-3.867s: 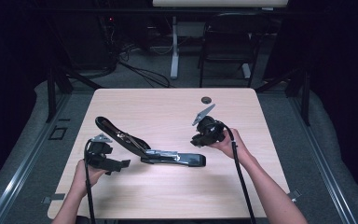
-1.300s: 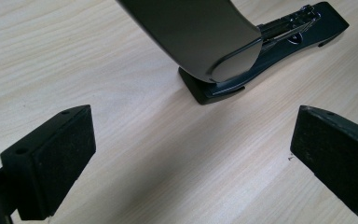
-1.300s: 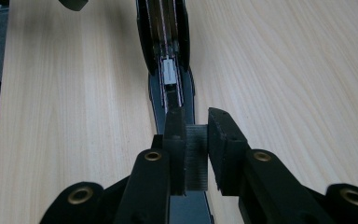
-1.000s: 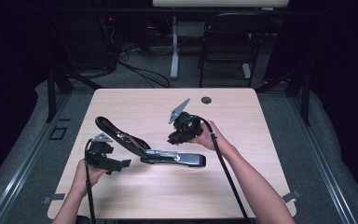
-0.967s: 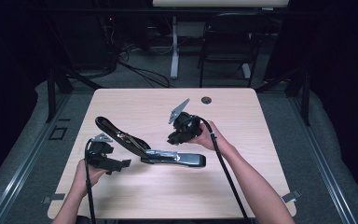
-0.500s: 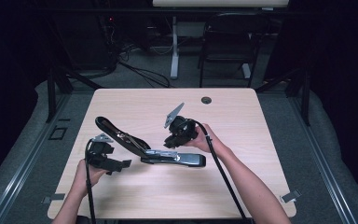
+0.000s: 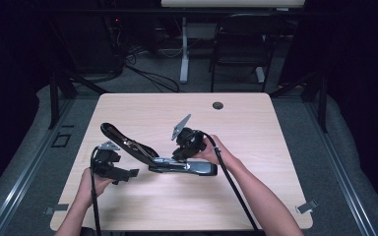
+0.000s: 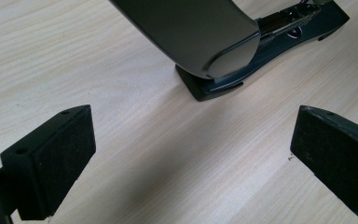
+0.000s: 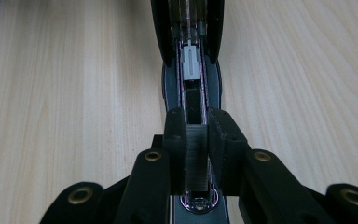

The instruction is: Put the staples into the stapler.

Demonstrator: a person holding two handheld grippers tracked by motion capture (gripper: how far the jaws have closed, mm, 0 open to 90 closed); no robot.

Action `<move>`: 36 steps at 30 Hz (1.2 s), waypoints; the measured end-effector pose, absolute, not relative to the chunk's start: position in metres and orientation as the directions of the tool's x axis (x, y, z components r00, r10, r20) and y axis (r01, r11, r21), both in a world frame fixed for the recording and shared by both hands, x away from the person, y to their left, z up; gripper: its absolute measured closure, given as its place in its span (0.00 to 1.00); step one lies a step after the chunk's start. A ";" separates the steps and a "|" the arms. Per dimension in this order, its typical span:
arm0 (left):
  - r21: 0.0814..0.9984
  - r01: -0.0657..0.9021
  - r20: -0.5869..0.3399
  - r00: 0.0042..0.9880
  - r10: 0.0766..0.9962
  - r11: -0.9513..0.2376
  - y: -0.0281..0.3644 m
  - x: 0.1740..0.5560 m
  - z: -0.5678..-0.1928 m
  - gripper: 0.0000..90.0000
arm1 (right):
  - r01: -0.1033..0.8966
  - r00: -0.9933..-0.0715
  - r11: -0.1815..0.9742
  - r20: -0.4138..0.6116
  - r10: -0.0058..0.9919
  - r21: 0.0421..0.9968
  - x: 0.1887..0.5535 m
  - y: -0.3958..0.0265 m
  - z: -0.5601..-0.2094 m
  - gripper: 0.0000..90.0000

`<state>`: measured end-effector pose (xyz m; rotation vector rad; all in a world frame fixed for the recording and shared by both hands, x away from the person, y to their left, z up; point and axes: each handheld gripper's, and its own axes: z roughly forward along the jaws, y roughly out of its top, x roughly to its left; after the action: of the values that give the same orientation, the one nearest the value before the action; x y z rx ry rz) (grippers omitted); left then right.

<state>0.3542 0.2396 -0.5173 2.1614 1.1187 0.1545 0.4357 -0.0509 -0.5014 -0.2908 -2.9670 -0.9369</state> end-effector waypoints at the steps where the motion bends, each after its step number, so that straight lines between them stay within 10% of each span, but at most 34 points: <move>1: 0.625 0.676 -0.198 0.622 0.758 -0.391 0.239 0.354 -0.517 0.00 | 0.180 -0.983 0.804 0.069 0.172 0.567 0.436 -0.051 -0.502 0.87; 36: 0.621 0.676 -0.199 0.626 0.754 -0.396 0.239 0.354 -0.517 0.00 | 0.160 -0.986 0.817 0.051 0.159 0.554 0.436 -0.051 -0.516 0.86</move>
<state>0.3542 0.2386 -0.5174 2.1664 1.1143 0.1483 0.4362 -0.0510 -0.5165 -0.2631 -2.9924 -0.9120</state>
